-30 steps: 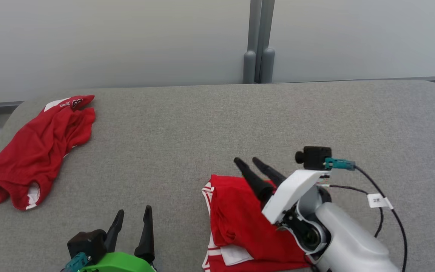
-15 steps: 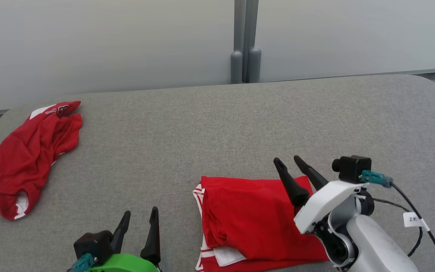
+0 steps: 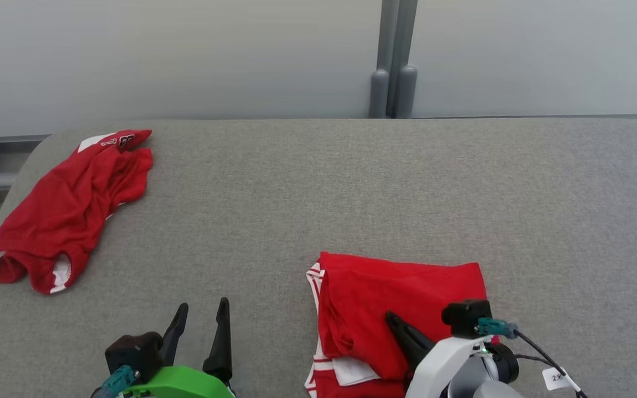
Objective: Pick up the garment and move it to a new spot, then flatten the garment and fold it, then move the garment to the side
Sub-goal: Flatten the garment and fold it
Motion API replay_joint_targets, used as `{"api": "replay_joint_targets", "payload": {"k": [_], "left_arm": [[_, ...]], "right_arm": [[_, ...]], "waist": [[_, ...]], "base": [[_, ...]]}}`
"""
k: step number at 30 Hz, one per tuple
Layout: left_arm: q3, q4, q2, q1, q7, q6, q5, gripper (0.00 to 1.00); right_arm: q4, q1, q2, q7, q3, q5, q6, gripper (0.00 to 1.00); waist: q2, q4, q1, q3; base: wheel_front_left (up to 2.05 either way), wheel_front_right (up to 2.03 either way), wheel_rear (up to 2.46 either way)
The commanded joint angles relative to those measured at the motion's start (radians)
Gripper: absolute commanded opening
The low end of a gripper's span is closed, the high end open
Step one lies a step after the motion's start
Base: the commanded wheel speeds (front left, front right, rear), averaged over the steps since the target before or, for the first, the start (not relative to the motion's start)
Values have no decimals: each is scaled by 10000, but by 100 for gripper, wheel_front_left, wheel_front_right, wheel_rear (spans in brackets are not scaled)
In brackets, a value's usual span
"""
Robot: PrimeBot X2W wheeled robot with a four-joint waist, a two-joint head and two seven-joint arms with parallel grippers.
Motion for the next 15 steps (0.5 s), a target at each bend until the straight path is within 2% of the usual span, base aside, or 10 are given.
{"api": "replay_joint_targets", "payload": {"k": [1, 7, 15], "left_arm": [[28, -30, 68, -130, 20, 49, 64, 100], [20, -82, 138, -160, 57, 75, 36, 100], [-13, -103, 173, -174, 86, 81, 14, 100]], "right_arm": [[240, -131, 15, -159, 93, 17, 4, 0], [1365, -530, 216, -619, 866, 337, 4, 0], [2138, -1145, 307, -909, 2121, 900, 4, 0]], "waist": [[47, 277, 0, 54], [47, 710, 0, 92], [47, 955, 0, 80]], "base": [[0, 0, 0], [0, 0, 0], [0, 0, 0]]}}
